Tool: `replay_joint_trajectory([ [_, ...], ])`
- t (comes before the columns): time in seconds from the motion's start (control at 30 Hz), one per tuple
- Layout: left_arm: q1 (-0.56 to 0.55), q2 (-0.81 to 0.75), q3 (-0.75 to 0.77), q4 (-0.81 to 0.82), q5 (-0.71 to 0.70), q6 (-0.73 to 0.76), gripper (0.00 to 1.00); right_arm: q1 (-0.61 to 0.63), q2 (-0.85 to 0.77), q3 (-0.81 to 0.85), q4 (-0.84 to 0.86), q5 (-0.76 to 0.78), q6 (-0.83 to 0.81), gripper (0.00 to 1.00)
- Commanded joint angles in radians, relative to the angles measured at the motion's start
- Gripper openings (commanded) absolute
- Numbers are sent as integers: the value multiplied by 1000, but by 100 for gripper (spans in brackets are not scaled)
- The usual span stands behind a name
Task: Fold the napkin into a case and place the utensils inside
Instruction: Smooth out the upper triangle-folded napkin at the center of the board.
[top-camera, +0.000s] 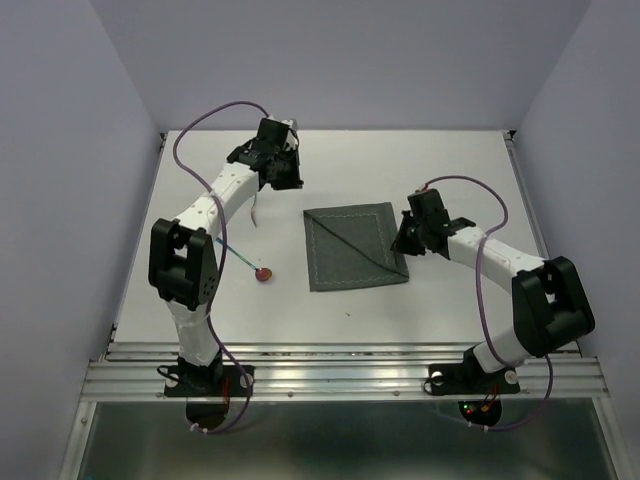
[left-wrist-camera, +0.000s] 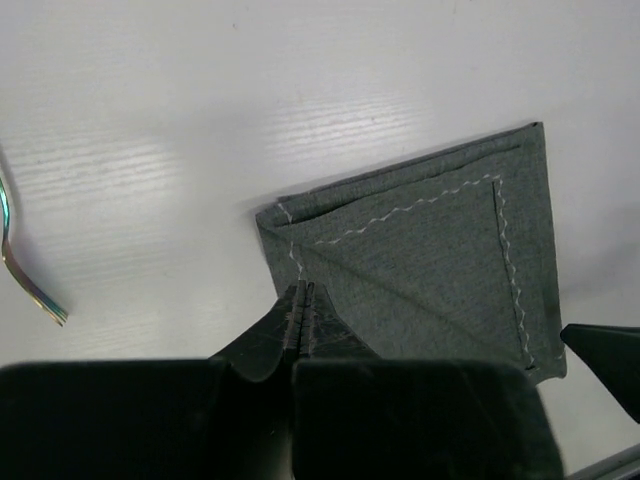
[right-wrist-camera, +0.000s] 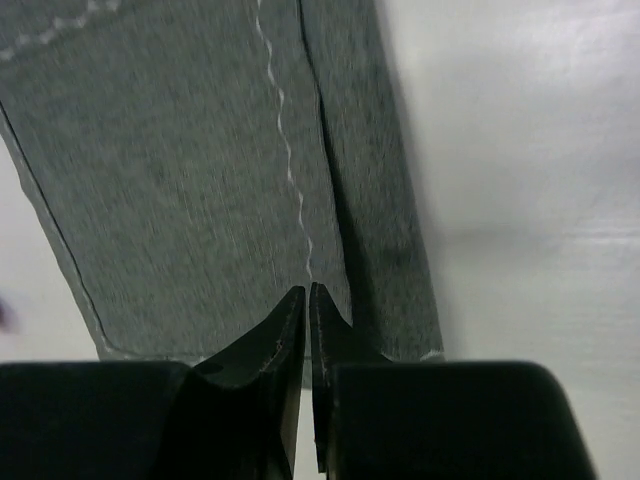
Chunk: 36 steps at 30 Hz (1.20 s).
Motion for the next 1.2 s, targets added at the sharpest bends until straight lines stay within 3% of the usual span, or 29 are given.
replay_joint_trajectory([
  [0.0, 0, -66, -71, 6, -3, -21, 0, 39, -78, -78, 25, -86, 61, 11],
  [0.17, -5, -97, -129, 15, 3, -28, 0, 39, -58, -130, 42, -73, 59, 11],
  [0.33, -11, -123, -175, 17, -3, -33, 0, 39, 11, -139, 27, 46, 64, 9],
  [0.43, -11, -147, -209, 20, -8, -31, 0, 48, 17, -143, 28, 11, 61, 8],
  [0.83, -14, -235, -296, 15, -14, -30, 0, 57, -159, -127, -3, 32, 40, 13],
  [1.17, -14, -310, -370, 17, 0, -34, 0, 57, 3, -176, -1, 16, 32, 12],
])
